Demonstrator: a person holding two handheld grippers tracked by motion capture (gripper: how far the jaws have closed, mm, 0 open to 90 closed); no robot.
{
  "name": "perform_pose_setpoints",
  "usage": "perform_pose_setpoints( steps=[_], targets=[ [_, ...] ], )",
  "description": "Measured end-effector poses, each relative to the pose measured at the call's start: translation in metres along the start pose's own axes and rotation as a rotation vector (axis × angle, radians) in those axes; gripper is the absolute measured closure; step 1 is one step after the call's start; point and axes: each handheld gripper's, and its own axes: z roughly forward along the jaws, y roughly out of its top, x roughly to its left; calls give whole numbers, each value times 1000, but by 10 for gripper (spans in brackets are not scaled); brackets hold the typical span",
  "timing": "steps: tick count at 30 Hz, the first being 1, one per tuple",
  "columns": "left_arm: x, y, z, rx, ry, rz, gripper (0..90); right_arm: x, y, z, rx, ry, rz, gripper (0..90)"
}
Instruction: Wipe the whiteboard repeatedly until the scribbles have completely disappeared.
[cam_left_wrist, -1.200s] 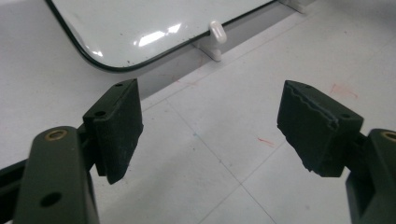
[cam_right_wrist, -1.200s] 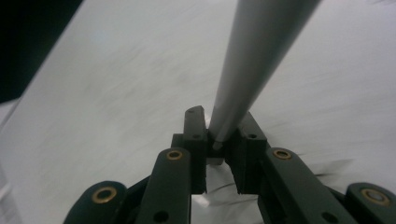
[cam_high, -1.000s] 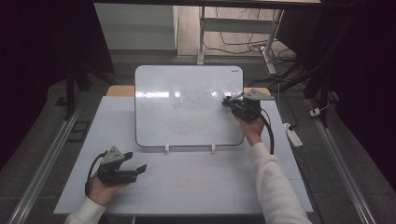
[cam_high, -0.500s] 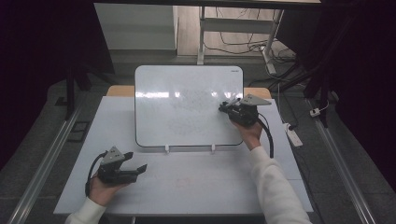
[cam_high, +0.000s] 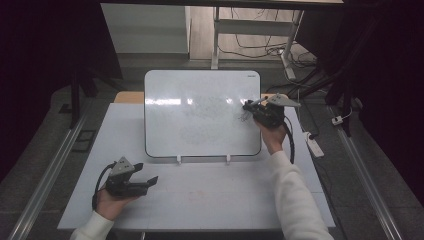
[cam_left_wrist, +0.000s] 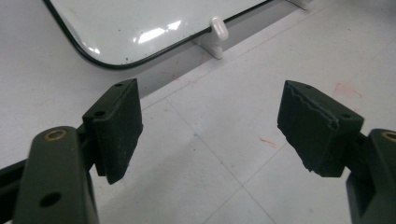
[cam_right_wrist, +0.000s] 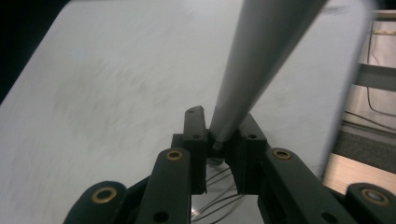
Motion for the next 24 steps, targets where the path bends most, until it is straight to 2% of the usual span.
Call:
perform_pose_setpoints(
  steps=[1, 2, 3, 4, 5, 6, 7, 9, 10, 11, 12, 14, 16, 18, 19, 21, 22, 23, 24],
  targets=[
    [0, 0, -1, -3, 2, 1, 234, -1, 0, 1, -6, 2, 16, 778],
    [0, 0, -1, -5, 1, -3, 234, 3, -2, 1, 0, 4, 3, 778],
    [1, 0, -1, -4, 1, -7, 234, 9, -4, 3, 22, 35, -18, 778],
    [2, 0, 0, -3, 1, -10, 235, 17, -7, 5, 49, 66, -51, 778],
    [3, 0, 1, 0, -1, -11, 235, 23, -9, 6, 70, 76, -100, 778],
    [2, 0, 1, 4, -1, -10, 235, 24, -8, 5, 81, 67, -136, 778],
    [2, 0, 2, 7, -2, -7, 235, 19, -5, 3, 75, 51, -123, 779],
    [0, 0, 1, 6, -2, -1, 234, 1, 2, -4, 21, -33, -54, 779],
    [0, 0, 0, 0, -2, 2, 234, -9, 5, -7, -2, -55, -17, 778],
    [-1, 0, -1, -4, -1, 1, 234, -16, 5, -9, -15, -65, 14, 779],
    [0, 0, -1, -6, -1, 0, 235, -18, 5, -10, -20, -61, 21, 779],
    [2, -1, -1, -3, -2, -8, 235, -10, 2, -10, 5, -49, -22, 779],
    [3, -1, 1, 1, -6, -8, 235, 1, -4, -9, 64, 18, -67, 778],
    [2, -1, 2, 5, -6, -7, 236, 5, -6, -11, 86, 19, -122, 778],
    [2, 0, 2, 8, -8, -4, 236, 0, -3, -12, 77, 5, -110, 778],
    [0, 0, 2, 8, -6, 0, 236, -12, 2, -16, 26, -67, -53, 778],
    [-1, 0, 2, 7, -6, 2, 236, -18, 2, -17, 12, -61, -17, 778],
    [-1, 0, 1, 4, -5, 3, 236, -18, 1, -17, 7, -59, -8, 778],
    [-1, 0, 1, 1, -6, 1, 236, -13, -2, -16, 22, -49, -32, 778]
  ],
)
